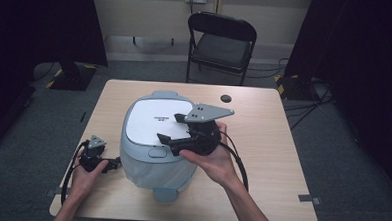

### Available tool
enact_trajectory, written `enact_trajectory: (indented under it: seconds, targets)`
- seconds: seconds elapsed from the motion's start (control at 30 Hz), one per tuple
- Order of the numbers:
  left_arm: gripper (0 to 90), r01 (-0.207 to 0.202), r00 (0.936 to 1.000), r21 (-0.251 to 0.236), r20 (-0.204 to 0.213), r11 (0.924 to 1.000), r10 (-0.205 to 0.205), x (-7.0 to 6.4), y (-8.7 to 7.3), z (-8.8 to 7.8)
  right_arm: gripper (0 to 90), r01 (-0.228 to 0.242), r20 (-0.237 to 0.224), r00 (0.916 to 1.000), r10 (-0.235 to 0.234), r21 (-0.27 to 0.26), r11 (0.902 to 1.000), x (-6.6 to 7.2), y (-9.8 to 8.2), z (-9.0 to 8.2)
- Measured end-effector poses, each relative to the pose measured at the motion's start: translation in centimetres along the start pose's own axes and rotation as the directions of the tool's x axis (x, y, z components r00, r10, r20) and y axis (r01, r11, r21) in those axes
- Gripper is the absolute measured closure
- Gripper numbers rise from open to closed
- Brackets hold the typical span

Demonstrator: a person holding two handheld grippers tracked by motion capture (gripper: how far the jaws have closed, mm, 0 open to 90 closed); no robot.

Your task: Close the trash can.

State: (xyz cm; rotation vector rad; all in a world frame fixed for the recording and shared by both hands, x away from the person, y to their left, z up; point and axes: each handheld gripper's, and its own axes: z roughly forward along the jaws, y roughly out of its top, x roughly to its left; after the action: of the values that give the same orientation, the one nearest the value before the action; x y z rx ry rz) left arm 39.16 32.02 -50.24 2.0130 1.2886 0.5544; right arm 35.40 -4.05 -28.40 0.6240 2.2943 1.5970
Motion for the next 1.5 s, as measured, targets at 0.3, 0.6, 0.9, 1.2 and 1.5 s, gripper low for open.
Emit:
enact_trajectory:
  seconds: [0.3,0.6,0.9,1.2,1.5]
  targets:
    - [10.9,-0.003,1.0,0.001,-0.005,1.0,0.003,0.0,0.0,0.0,26.2,0.035,0.024,0.9991,-0.035,0.022,0.9992,0.4,-0.2,0.0]
    - [10.9,-0.001,1.0,0.0,-0.003,1.0,0.001,0.0,0.0,0.0,25.8,0.028,0.017,0.9994,-0.028,0.019,0.9994,0.2,0.1,0.4]
    - [10.9,-0.001,1.0,0.0,-0.002,1.0,0.001,0.0,0.0,0.0,24.8,-0.041,-0.019,0.999,0.041,-0.02,0.9989,-1.5,0.1,0.6]
    - [10.9,0.0,1.0,0.0,-0.002,1.0,0.0,0.0,0.0,0.0,23.4,-0.081,0.034,0.9961,0.082,-0.034,0.9962,-3.7,0.1,-1.4]
    - [10.9,-0.002,1.0,0.001,-0.003,1.0,0.002,0.0,0.0,0.0,20.9,-0.125,0.154,0.9788,0.134,-0.068,0.9898,-6.9,-0.5,-4.4]
